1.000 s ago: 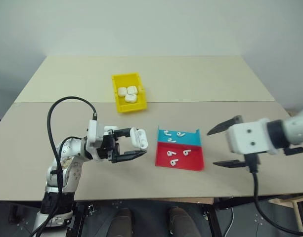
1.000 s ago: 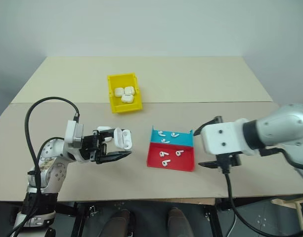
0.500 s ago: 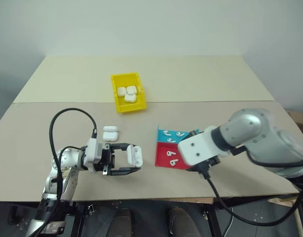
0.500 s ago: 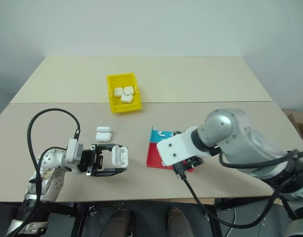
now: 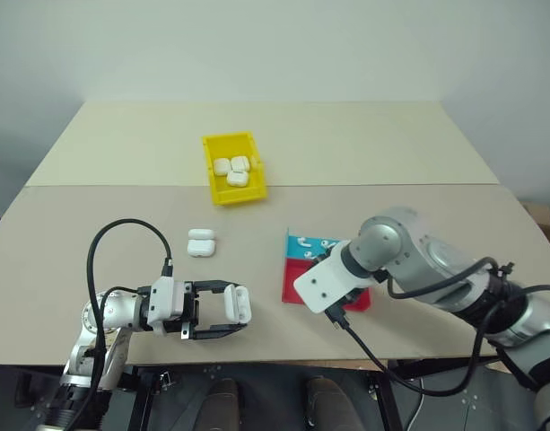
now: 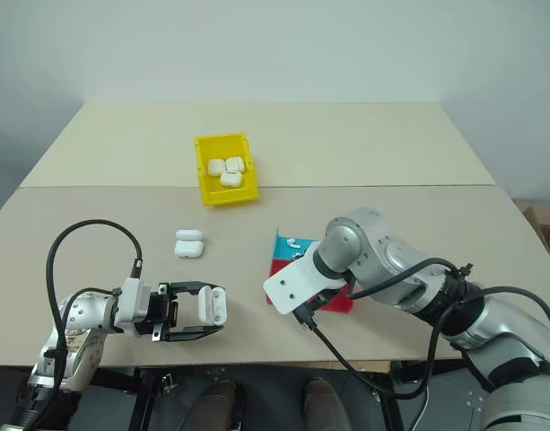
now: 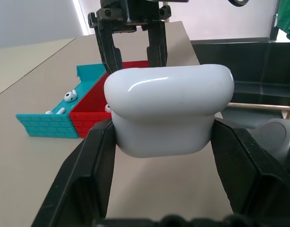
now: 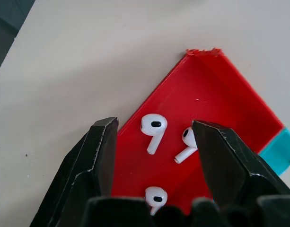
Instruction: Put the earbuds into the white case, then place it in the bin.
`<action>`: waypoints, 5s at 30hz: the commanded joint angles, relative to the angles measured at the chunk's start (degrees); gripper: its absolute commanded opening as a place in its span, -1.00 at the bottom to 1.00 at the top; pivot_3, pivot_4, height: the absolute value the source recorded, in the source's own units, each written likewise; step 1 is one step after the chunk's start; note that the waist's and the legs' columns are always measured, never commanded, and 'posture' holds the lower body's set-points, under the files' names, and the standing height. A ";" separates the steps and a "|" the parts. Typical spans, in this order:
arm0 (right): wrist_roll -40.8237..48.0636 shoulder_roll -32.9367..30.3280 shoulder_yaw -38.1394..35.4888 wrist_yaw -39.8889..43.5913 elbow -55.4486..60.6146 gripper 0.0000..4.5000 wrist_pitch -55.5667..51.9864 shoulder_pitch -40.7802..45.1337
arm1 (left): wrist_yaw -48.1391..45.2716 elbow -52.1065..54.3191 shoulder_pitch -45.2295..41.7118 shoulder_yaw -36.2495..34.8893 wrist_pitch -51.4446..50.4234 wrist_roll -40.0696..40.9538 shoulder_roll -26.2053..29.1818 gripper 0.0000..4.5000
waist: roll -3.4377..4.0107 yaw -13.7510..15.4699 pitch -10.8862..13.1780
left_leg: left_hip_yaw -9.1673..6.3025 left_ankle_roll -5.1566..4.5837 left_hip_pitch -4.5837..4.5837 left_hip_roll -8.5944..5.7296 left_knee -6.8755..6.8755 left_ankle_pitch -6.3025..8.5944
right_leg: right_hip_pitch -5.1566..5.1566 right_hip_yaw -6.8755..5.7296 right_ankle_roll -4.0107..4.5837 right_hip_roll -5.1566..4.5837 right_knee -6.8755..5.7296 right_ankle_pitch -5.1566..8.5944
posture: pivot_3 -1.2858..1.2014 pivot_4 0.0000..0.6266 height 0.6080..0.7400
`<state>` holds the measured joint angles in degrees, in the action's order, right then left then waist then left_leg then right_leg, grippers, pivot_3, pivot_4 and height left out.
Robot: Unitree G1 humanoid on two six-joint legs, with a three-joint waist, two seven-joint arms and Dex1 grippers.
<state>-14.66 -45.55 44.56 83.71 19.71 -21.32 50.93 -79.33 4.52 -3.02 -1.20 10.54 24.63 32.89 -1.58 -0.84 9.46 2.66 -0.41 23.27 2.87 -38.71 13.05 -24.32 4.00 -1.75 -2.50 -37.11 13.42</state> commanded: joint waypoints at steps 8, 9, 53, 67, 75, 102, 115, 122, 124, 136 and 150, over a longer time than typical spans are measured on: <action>-4.14 3.05 -0.82 3.98 -5.30 0.32 6.32 1.54 | 3.47 4.15 1.70 0.42 0.55 -0.26 1.55 0.22 | 0.00 -0.04 0.00 | 0.01 0.00 -0.01 0.00 0.01 0.00 | 0.00 0.00 0.00 0.00 0.00 0.00 | 0.03 -0.52 1.00; -4.36 3.21 -0.83 4.27 -5.66 0.32 6.98 1.64 | 3.84 4.39 1.85 0.43 0.26 -0.28 1.68 0.22 | 0.00 -0.04 0.00 | 0.02 0.00 -0.01 0.00 0.01 0.00 | 0.01 0.00 0.00 -0.01 0.00 0.00 | 0.03 -0.52 1.00; -7.23 6.78 -1.91 5.28 -9.60 -0.46 12.02 0.20 | 6.53 5.59 2.86 1.23 -0.40 -1.48 4.26 0.22 | 0.01 -0.02 0.01 | 0.04 0.01 -0.01 0.00 0.06 0.00 | -0.03 -0.01 0.03 -0.01 0.01 0.02 | 0.03 -0.52 1.00; -10.84 5.75 -2.09 3.20 -11.25 -0.46 15.02 0.65 | 6.82 5.06 2.42 1.56 -0.44 -1.86 4.22 0.22 | 0.01 -0.02 0.01 | 0.05 0.01 -0.01 0.01 0.07 0.00 | -0.04 0.00 0.03 -0.01 0.02 0.02 | 0.03 -0.52 1.00; -2.87 1.31 -7.94 3.61 -10.08 -0.46 29.53 1.15 | 7.01 4.31 1.90 1.73 -0.41 -2.07 4.22 0.22 | 0.01 0.02 0.02 | 0.07 0.01 0.00 0.01 0.11 0.00 | -0.04 0.00 0.03 -0.02 0.06 0.03 | 0.03 -0.52 1.00; -9.69 11.77 -6.11 7.61 -8.57 0.06 -10.44 3.26 | 8.85 4.60 2.40 2.14 -0.35 -3.32 4.21 0.22 | 0.02 0.01 0.01 | 0.10 0.01 -0.01 0.04 0.13 0.00 | -0.08 -0.01 0.11 -0.01 0.03 0.01 | 0.03 -0.52 1.00; -11.46 12.40 -1.20 3.88 -8.79 0.06 -26.15 3.23 | 8.72 3.71 1.32 3.09 -0.72 -4.02 4.17 0.22 | 0.02 -0.06 0.01 | 0.09 0.01 0.02 0.03 0.14 0.01 | -0.12 -0.01 0.10 -0.01 0.03 0.01 | 0.03 -0.52 1.00; -11.36 12.85 0.51 2.28 -9.15 0.06 -28.86 3.50 | 8.83 3.58 1.21 3.08 -0.61 -4.03 4.27 0.22 | 0.02 -0.16 0.01 | 0.09 0.01 0.03 0.04 0.16 0.01 | -0.15 -0.01 0.10 -0.01 0.03 0.01 | 0.03 -0.52 1.00; -11.54 12.74 0.81 1.56 -9.57 0.06 -28.99 3.56 | 8.87 3.61 1.33 3.08 -0.54 -4.03 4.32 0.22 | 0.02 -0.16 0.01 | 0.09 0.01 0.03 0.04 0.16 0.01 | -0.15 -0.01 0.11 -0.01 0.03 0.01 | 0.03 -0.52 1.00; -11.26 12.15 0.85 -1.75 -11.04 0.06 -24.19 3.33 | 8.86 3.16 1.43 3.26 0.23 -4.59 4.38 0.22 | 0.02 -0.24 0.01 | 0.09 0.01 0.01 0.04 0.17 0.01 | -0.14 -0.02 0.10 -0.01 0.03 0.01 | 0.03 -0.52 1.00; -11.01 11.32 0.68 -1.57 -10.16 -0.17 -22.03 2.84 | 8.72 2.96 1.35 3.15 0.27 -4.91 4.44 0.22 | 0.02 -0.19 0.02 | 0.09 0.01 0.03 0.03 0.22 0.01 | -0.18 -0.02 0.10 -0.01 0.04 0.01 | 0.03 -0.52 1.00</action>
<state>-25.69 -33.60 46.12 82.15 8.37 -44.05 53.47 -70.68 6.85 -1.28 2.08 9.84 19.30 36.82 -1.56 -1.04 9.48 2.75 -0.40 23.30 2.91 -38.50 13.05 -24.50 3.99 -1.64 -2.51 -37.07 13.43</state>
